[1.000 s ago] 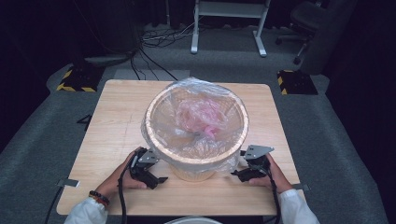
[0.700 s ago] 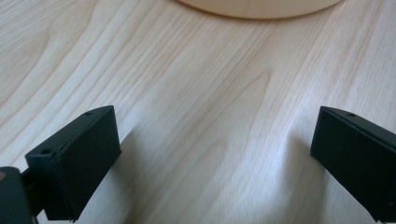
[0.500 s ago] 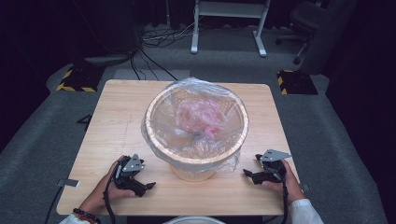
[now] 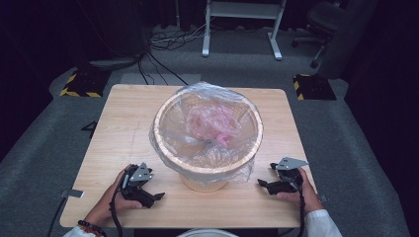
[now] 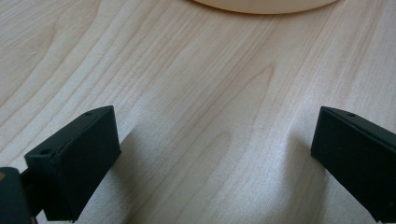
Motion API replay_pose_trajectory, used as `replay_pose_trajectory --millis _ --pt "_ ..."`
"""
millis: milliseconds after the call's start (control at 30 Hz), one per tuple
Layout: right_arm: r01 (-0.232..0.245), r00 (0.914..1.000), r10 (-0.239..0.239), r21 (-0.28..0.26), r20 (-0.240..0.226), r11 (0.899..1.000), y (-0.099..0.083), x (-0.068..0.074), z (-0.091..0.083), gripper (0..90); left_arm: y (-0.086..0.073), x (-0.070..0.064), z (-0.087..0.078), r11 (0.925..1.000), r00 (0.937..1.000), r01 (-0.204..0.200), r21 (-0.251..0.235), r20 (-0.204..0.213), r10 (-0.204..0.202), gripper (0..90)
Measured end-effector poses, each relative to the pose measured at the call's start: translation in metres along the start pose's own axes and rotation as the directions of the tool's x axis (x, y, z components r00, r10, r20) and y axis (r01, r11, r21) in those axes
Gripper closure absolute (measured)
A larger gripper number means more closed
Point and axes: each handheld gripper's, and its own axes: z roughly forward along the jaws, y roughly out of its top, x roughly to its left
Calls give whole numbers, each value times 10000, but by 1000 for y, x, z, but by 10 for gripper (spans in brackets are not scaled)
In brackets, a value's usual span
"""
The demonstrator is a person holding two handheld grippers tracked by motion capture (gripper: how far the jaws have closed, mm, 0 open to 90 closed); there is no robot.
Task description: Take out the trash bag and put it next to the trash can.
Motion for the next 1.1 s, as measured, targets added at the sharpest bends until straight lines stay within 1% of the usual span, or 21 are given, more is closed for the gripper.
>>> replay_pose_trajectory --millis 133,167,233,300,367,400,433,467,500,533,633,667,733,900,967,1100 --pt "4 10000 -4 1 -30 10000 0 -1 0 152 1 2 1 10000 9999 57 7 -125 -57 8" --pt "-52 10000 52 -18 -53 10000 0 -1 0 164 1 2 1 10000 9999 66 6 -136 -66 8" --pt "-37 9999 35 -132 -160 9999 -1 -2 -2 237 1 2 1 9999 9997 107 -2 -217 -107 4" --pt "-153 9996 148 -248 -223 9996 0 -4 -3 238 2 2 1 9999 9997 132 -12 -200 -133 4" --pt "-64 9997 56 -306 -248 9995 0 -4 -4 244 2 2 2 9999 9997 128 -10 -226 -128 4" --pt "28 9999 -34 -396 -150 9992 0 -3 -5 248 3 3 2 9999 9996 162 22 -231 -162 4" --pt "38 9997 -50 -532 -218 9986 1 -2 -6 252 3 4 3 9999 9996 147 12 -250 -146 4" --pt "251 9996 -260 -660 -130 9975 4 0 -8 263 4 4 4 9998 9995 200 7 -259 -199 4" --pt "354 9993 -361 -740 -94 9966 5 0 -9 264 5 5 4 9998 9995 188 6 -247 -188 2" --pt "354 9992 -371 -876 -179 9955 6 1 -11 270 5 5 5 9998 9996 185 15 -217 -184 2" --pt "637 9979 -640 -1160 16 9912 10 5 -15 272 6 6 6 9998 9996 199 24 -222 -199 1" --pt "703 9974 -719 -1319 -71 9888 12 6 -17 272 7 6 6 9998 9996 205 23 -194 -205 0" --pt "889 9960 -898 -1581 14 9834 16 9 -21 276 7 7 6 9998 9996 188 31 -195 -188 0" --pt "1116 9931 -1167 -2144 -112 9703 24 14 -29 298 7 7 6 9998 9996 185 32 -193 -184 0" --pt "1112 9922 -1211 -2316 -288 9664 27 15 -31 297 7 7 6 9998 9997 181 35 -192 -180 0" --pt "1226 9908 -1328 -2426 -261 9624 31 16 -33 297 7 7 7 9998 9996 175 36 -209 -174 0"
